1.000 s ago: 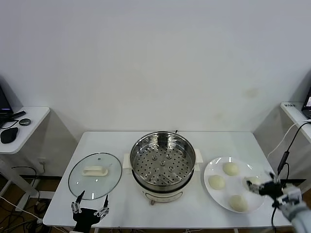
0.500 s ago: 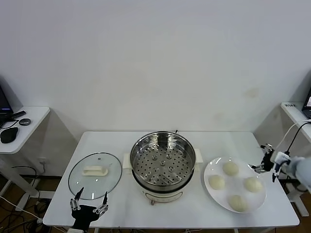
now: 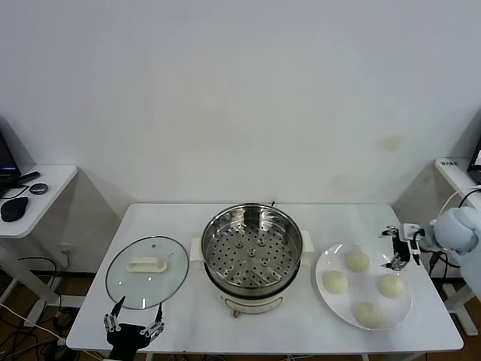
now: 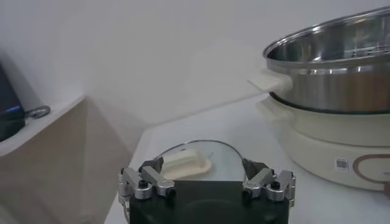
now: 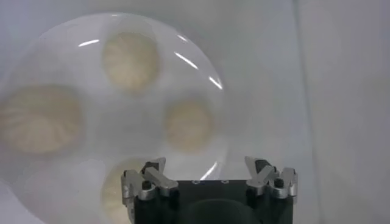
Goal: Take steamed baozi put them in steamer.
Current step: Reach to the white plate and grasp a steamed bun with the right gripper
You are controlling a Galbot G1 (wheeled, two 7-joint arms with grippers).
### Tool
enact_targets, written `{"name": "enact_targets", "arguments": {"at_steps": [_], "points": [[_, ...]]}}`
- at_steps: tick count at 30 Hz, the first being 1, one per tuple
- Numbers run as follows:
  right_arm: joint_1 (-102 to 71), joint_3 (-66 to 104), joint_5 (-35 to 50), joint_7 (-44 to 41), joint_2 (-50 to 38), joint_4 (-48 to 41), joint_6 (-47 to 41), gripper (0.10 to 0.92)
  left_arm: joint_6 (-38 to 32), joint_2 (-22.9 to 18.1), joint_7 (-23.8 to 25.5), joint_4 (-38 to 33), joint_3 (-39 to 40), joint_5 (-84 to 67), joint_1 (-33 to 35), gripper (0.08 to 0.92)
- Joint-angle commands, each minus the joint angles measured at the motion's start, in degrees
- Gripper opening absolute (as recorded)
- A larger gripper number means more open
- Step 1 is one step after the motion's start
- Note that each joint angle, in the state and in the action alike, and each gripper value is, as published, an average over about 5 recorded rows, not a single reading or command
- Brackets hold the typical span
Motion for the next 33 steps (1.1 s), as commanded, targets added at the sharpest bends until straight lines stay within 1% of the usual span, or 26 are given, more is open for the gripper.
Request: {"name": "enact_targets", "arguments": {"at_steps": [1,9,14,33], "points": [[8.4,-7.8,-4.5,-4.7,7.2,-9.3,7.8,0.823,0.1,-0.1,0.0,-0.3,-0.4,0.2,1.4,0.823],[9.4,-7.9,-8.0,-3.1,10.3,-12.7,8.9,0.823,0.1,-0.3,0.1,-0.4,-0.6,0.5,1.6,0.823],[8.5,-6.8,-9.5,-4.8,11.3,-13.5,9.2,0.823,0.1,-0.4,0.0,-0.1,-0.4,0.7,1.6,0.823],[7.8,-5.0,-11.7,-4.7,12.5,-16.2,8.9,0.823,0.2,-0.3,0.2,0.2,0.0,1.0,1.5,0.823]]}}
